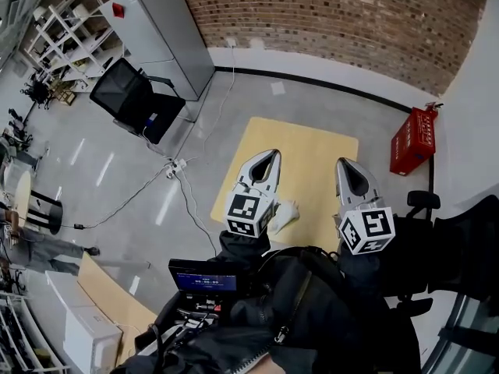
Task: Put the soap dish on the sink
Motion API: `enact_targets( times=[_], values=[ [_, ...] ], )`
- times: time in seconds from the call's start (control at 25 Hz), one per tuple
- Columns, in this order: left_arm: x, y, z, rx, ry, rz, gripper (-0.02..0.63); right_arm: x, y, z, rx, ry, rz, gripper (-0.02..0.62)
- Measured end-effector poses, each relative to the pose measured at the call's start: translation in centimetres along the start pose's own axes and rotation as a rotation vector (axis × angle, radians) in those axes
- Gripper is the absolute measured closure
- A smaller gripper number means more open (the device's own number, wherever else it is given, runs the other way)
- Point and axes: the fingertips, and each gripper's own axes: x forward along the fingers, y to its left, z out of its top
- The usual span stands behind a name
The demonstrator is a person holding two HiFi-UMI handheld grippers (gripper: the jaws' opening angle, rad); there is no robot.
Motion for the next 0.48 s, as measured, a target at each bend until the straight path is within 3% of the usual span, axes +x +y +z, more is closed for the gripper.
enact_targets(
  times=[0.48],
  values=[
    [1.03, -0.52, 0.44, -0.004, -0.005, -0.006, 0.601, 0.23, -0.81, 0.82, -0.026, -0.027, -0.022, 0.591]
  ],
)
